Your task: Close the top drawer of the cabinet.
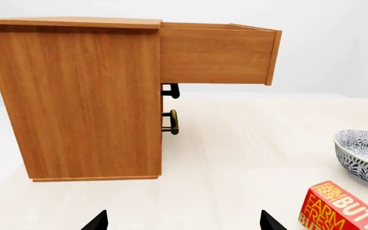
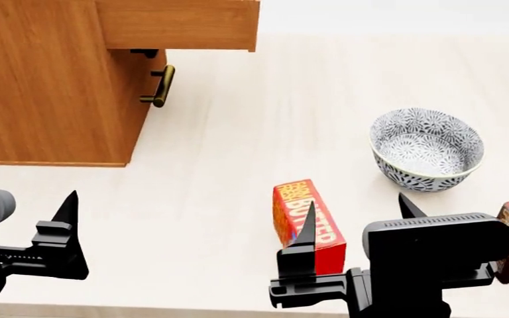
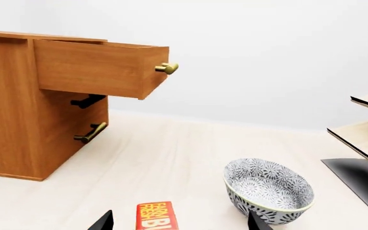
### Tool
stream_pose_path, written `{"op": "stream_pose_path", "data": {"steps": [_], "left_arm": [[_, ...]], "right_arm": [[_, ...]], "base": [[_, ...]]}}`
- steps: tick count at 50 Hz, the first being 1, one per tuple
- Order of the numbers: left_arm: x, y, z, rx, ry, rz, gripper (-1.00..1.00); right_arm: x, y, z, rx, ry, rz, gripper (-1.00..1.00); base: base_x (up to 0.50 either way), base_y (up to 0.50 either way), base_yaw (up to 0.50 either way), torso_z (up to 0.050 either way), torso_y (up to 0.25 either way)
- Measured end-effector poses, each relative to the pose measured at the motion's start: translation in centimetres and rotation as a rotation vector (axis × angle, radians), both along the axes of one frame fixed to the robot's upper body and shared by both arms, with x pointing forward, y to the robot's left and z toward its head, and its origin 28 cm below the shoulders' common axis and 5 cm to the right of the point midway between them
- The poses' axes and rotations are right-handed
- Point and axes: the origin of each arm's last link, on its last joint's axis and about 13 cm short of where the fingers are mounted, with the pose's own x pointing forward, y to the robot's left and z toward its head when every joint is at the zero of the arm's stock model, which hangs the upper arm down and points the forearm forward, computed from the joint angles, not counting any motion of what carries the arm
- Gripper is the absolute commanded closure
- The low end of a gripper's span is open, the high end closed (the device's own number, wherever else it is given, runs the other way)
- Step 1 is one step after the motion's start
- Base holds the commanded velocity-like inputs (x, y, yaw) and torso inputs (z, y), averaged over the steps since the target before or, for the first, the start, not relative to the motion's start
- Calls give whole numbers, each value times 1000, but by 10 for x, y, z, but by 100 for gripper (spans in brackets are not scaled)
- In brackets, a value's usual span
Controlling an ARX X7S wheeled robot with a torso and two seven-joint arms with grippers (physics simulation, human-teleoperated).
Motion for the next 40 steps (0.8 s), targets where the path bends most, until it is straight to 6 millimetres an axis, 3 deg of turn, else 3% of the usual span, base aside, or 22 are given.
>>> {"op": "stream_pose_path", "data": {"steps": [40], "left_arm": [[1,0,1,1,-5,5,-100]], "right_arm": [[0,0,0,1,2,7,-100]], "base": [[8,500,0,0,0]]}}
